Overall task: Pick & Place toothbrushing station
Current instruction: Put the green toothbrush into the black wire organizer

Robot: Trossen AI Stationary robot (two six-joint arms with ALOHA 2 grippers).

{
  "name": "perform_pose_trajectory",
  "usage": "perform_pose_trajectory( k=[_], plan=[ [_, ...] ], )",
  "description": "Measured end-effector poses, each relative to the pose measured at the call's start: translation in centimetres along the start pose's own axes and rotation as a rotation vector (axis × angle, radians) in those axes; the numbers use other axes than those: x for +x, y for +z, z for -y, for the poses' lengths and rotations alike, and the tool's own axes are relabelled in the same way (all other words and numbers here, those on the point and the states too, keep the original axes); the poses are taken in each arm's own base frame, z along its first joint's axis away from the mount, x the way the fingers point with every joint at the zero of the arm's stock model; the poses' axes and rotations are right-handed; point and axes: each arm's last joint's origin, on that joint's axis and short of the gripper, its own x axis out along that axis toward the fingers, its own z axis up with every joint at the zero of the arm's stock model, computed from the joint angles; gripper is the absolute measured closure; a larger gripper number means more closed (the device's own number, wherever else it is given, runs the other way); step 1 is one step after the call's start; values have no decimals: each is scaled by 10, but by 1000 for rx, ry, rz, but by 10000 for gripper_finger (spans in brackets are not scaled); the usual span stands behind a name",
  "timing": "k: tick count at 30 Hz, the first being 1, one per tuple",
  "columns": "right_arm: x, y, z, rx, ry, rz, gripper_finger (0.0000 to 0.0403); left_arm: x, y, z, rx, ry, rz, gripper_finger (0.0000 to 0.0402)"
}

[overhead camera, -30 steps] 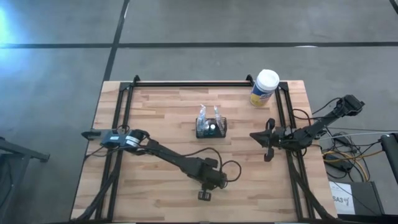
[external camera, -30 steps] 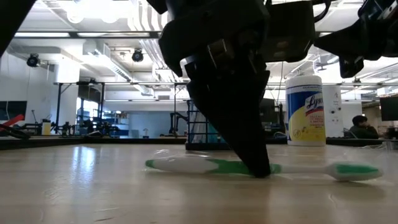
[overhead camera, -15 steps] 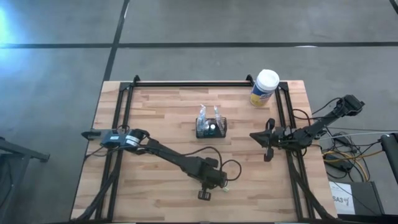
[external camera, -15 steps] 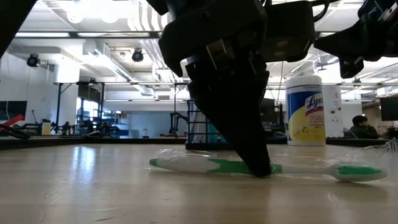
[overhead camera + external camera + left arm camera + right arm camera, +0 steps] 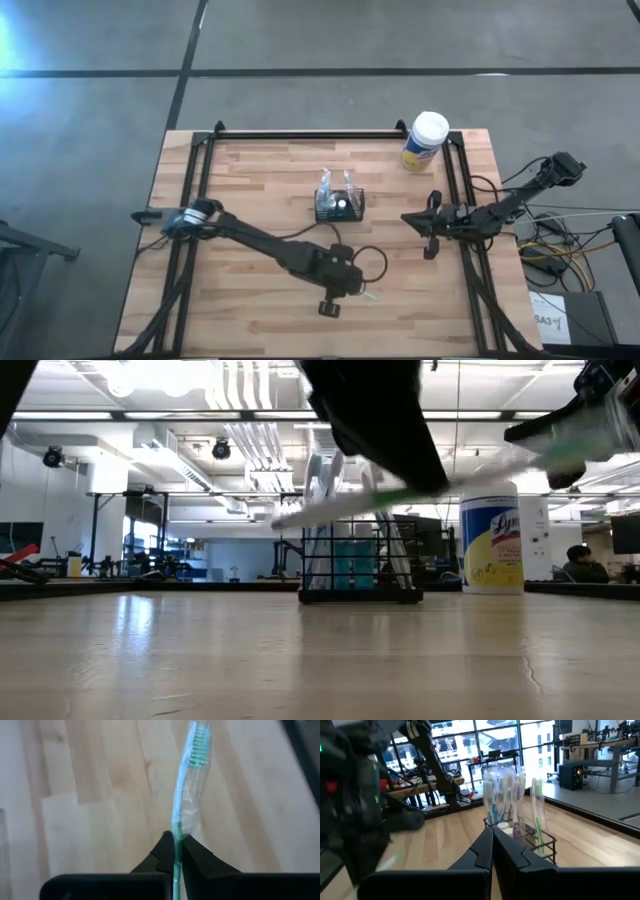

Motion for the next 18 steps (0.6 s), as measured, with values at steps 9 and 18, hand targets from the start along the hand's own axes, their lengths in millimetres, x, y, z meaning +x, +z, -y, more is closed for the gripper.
perform_pose_trajectory(
  k=[9,18],
  plan=[
    [0,-3,1,-3,-7,-27,394,-98,-19,-16,-49,-23,418,387],
    [0,-4,1,-13,-10,-28,394,-154,-135,-30,-197,-55,871,387]
  ],
)
